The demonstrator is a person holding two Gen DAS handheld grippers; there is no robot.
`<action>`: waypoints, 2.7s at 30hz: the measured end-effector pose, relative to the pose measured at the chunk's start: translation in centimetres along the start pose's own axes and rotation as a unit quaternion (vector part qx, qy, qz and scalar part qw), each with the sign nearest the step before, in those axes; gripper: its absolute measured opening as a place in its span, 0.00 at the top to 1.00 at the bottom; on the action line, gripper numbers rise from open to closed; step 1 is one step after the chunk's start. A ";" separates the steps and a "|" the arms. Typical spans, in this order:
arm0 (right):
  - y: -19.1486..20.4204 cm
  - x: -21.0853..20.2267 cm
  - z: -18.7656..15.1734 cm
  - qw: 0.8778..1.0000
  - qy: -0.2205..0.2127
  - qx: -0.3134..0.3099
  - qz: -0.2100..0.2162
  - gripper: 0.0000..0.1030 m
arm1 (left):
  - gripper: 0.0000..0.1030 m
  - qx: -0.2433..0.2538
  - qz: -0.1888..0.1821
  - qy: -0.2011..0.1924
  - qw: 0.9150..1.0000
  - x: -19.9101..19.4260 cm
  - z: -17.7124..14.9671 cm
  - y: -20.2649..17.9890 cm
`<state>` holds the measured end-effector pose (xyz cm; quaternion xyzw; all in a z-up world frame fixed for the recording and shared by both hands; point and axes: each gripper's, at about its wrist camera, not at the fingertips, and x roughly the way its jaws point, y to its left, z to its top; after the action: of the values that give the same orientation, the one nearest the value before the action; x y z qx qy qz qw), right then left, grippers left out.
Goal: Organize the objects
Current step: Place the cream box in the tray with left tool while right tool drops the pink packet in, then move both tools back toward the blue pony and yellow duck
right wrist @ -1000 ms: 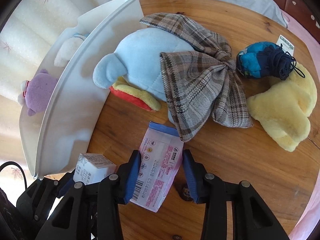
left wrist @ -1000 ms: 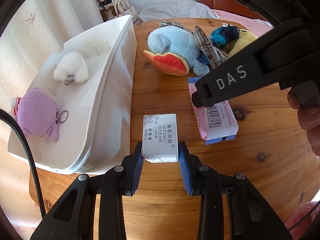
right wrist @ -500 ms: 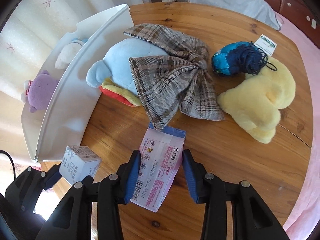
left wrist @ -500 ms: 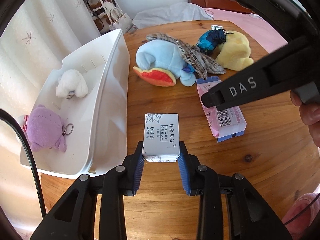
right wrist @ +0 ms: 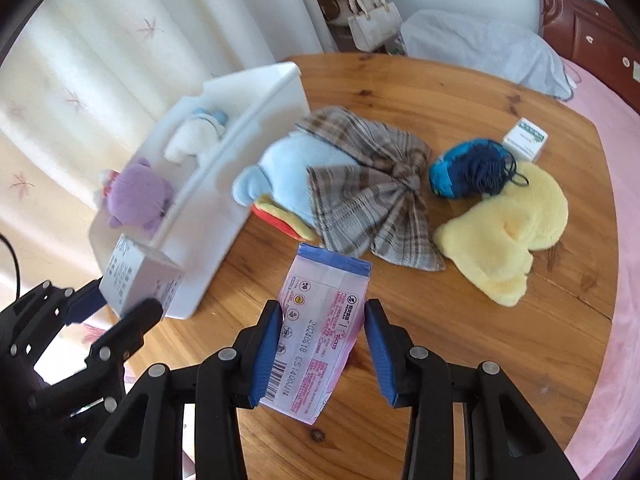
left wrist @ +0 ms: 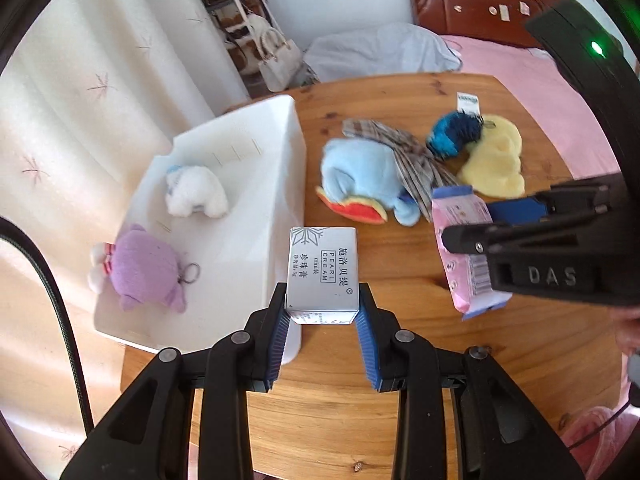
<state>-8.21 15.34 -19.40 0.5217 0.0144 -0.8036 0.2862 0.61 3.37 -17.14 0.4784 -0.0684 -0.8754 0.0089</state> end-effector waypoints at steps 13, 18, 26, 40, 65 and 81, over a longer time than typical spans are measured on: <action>3.5 -0.9 1.7 0.996 -0.066 -0.038 0.042 0.58 | 0.66 -0.020 0.015 -0.043 0.999 -0.9 4.1 2.8; 5.1 -1.5 2.1 0.996 -0.075 -0.029 0.046 0.58 | 0.66 -0.010 -0.006 -0.043 0.999 -0.2 5.1 4.1; 7.8 -1.1 3.2 0.994 -0.100 0.000 0.037 0.58 | 0.66 -0.005 -0.020 -0.042 0.999 0.4 6.5 7.9; 12.9 0.6 4.7 0.991 -0.122 0.048 0.030 0.58 | 0.65 0.002 -0.027 0.006 1.000 3.3 7.7 15.3; 18.8 2.6 5.2 0.985 -0.168 0.032 -0.011 0.23 | 0.62 -0.005 -0.056 0.009 0.998 4.7 9.9 21.3; 16.6 -0.8 4.4 0.965 -0.235 0.070 -0.096 0.20 | 0.34 0.014 -0.091 -0.051 0.994 2.1 15.8 18.0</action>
<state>-3.74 0.38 -12.13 0.3325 -0.0592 -0.9265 0.1659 -14.62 -12.92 -8.14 0.4373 -0.0371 -0.8949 -0.0810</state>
